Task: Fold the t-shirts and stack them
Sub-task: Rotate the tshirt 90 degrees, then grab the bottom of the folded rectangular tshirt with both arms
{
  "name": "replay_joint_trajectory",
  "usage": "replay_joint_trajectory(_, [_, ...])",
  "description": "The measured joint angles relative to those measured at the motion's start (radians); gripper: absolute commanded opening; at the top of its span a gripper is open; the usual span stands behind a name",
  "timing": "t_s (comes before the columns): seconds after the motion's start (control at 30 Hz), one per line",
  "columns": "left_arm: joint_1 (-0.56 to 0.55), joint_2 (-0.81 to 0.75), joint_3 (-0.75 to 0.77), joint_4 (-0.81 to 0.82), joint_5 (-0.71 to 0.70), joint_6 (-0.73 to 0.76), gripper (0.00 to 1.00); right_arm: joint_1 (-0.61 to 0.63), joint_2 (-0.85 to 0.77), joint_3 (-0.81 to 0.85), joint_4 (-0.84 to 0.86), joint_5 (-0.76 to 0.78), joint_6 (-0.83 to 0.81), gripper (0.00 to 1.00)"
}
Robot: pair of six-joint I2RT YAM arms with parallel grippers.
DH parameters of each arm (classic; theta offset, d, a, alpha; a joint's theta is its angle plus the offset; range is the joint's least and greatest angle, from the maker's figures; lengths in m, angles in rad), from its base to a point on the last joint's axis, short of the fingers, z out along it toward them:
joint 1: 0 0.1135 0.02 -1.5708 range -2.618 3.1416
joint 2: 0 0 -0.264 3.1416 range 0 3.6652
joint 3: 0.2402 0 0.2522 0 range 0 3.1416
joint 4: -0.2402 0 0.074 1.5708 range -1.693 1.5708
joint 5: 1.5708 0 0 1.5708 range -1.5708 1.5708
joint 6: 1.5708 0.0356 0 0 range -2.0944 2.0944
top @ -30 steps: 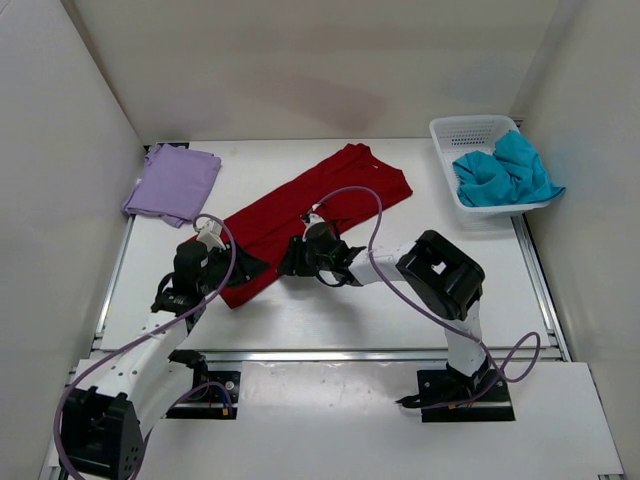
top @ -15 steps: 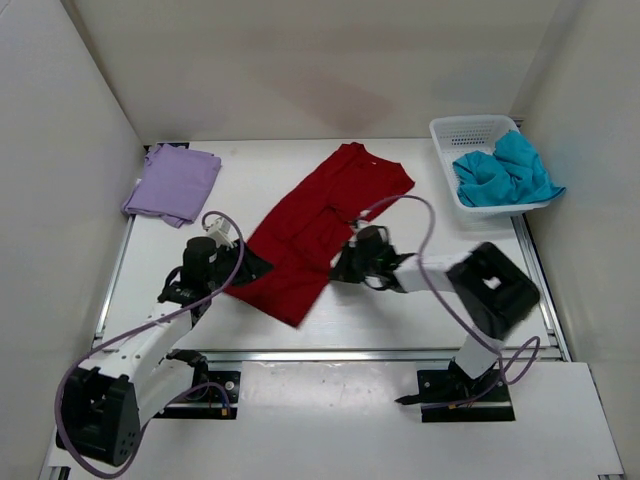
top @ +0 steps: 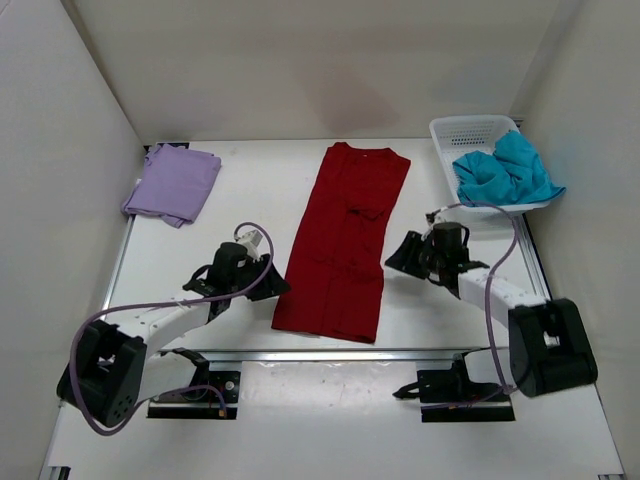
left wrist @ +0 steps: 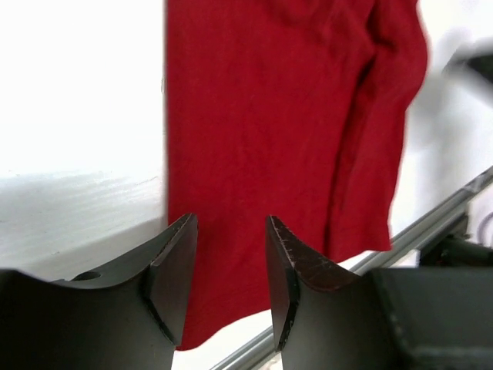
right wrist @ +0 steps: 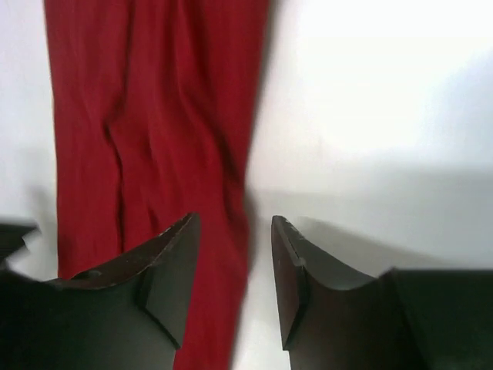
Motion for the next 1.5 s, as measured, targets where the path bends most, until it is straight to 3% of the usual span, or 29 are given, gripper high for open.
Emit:
replay_joint_trajectory(0.27, [0.004, -0.018, -0.035, -0.025, -0.035, 0.032, 0.53, -0.049, 0.445, 0.407, 0.159, 0.089, -0.01, 0.47])
replay_joint_trajectory(0.4, [0.022, -0.063, -0.059, -0.031, -0.039, 0.039, 0.52, -0.096, 0.661, 0.608, 0.15, 0.124, -0.006, 0.46])
replay_joint_trajectory(0.47, [0.024, -0.066, -0.068, -0.031, -0.039, 0.042, 0.53, -0.109, 0.743, 0.7, 0.111, 0.131, -0.008, 0.4])
replay_joint_trajectory(0.57, [0.021, -0.063, -0.079, -0.037, -0.039, 0.046, 0.53, -0.113, 0.834, 0.844, 0.06, 0.122, -0.019, 0.1])
replay_joint_trajectory(0.6, [0.019, -0.061, -0.08, -0.039, -0.039, 0.047, 0.53, -0.111, 0.859, 0.89, 0.035, 0.12, -0.029, 0.05])
replay_joint_trajectory(0.63, [0.018, -0.06, -0.082, -0.039, -0.038, 0.049, 0.53, -0.107, 0.888, 0.944, 0.0, 0.115, -0.035, 0.0])
replay_joint_trajectory(0.73, [0.016, -0.058, -0.086, -0.047, -0.038, 0.055, 0.56, -0.086, 1.014, 1.181, -0.142, 0.082, -0.08, 0.0])
replay_joint_trajectory(0.8, [0.016, -0.058, -0.09, -0.049, -0.038, 0.058, 0.56, -0.066, 1.11, 1.361, -0.237, 0.058, -0.125, 0.07])
replay_joint_trajectory(0.87, [0.016, -0.058, -0.098, -0.056, -0.037, 0.058, 0.6, -0.038, 1.186, 1.518, -0.322, 0.048, -0.173, 0.3])
replay_joint_trajectory(0.93, [0.011, -0.058, -0.099, -0.052, -0.035, 0.058, 0.63, -0.005, 1.233, 1.656, -0.431, 0.065, -0.214, 0.43])
replay_joint_trajectory(1.0, [0.002, -0.058, -0.099, -0.046, -0.033, 0.057, 0.63, 0.017, 1.239, 1.734, -0.521, 0.086, -0.247, 0.49])
replay_joint_trajectory(1.1, [-0.004, -0.058, -0.115, -0.013, -0.017, 0.048, 0.63, 0.033, 1.125, 1.643, -0.542, 0.094, -0.269, 0.51])
replay_joint_trajectory(1.27, [-0.026, -0.036, -0.12, 0.027, -0.005, 0.038, 0.6, -0.039, 0.585, 1.006, -0.385, 0.041, -0.215, 0.47])
replay_joint_trajectory(1.37, [-0.045, -0.017, -0.119, 0.052, 0.003, 0.038, 0.59, -0.074, 0.27, 0.715, -0.27, 0.048, -0.179, 0.4])
replay_joint_trajectory(1.5, [-0.053, -0.012, -0.121, 0.055, 0.011, 0.041, 0.55, 0.005, -0.035, 0.356, -0.148, 0.039, -0.142, 0.39])
